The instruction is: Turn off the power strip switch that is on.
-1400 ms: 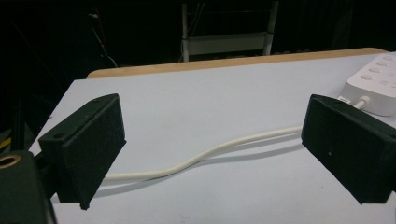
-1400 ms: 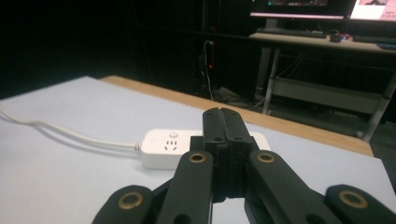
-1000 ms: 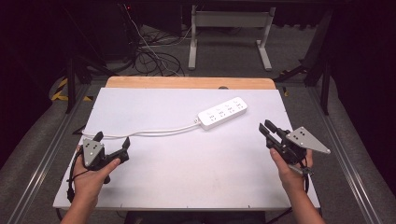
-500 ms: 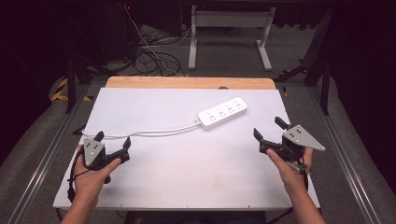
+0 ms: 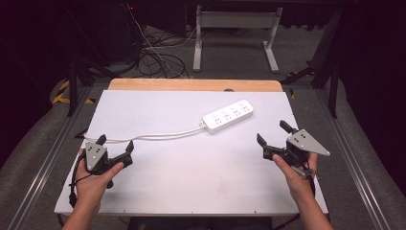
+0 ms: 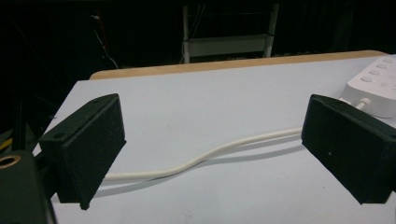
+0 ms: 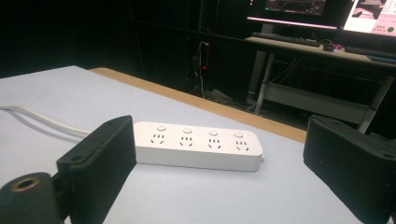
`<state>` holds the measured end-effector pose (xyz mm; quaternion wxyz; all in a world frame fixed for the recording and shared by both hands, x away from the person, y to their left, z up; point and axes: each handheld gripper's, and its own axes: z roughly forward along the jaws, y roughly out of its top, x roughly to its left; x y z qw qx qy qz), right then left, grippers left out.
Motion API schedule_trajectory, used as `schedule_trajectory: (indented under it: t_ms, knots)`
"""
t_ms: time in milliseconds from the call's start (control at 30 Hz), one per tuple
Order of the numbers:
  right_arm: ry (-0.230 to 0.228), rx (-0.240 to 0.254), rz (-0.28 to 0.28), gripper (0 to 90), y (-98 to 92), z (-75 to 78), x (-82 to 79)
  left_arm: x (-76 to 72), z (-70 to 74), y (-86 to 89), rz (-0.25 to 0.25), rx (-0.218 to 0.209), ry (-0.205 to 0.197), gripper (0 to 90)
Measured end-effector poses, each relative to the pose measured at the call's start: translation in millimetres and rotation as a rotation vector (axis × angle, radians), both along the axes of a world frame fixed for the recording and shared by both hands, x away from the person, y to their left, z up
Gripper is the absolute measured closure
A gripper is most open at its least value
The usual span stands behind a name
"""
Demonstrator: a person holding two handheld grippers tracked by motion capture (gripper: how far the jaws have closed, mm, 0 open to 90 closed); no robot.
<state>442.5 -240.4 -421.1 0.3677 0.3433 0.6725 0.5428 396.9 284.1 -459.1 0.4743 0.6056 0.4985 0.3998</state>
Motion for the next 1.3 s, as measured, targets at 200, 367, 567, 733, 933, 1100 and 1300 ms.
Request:
schedule_trajectory:
  t_ms: [200,367,567,733,933,1100,1300]
  knots:
    - [0.005,0.01,-0.002,9.3,-2.8,-0.6,-1.2,1.5,-0.2,-1.0,-0.002,0.002,0.001,6.6]
    - [0.005,0.012,0.0,9.3,-4.0,-1.5,-1.7,1.9,-0.1,-1.6,-0.005,-0.001,0.0,6.6]
    - [0.004,0.011,0.003,9.4,-3.9,-2.0,-2.9,2.9,-0.2,-2.2,-0.005,0.002,0.0,6.6]
    - [0.012,0.01,0.004,9.3,-3.5,-3.7,-0.3,0.9,0.0,-0.4,-0.001,0.001,0.003,6.6]
    - [0.018,0.006,0.012,9.6,-0.8,-4.7,2.2,-3.1,0.2,2.7,0.008,-0.001,0.0,6.6]
    - [0.018,0.007,0.018,9.7,0.4,-5.2,3.6,-3.0,0.0,3.7,0.018,-0.001,0.001,6.6]
    - [0.019,0.01,-0.004,10.2,-2.8,-5.3,2.9,-1.6,-0.2,2.0,0.01,0.002,-0.001,6.6]
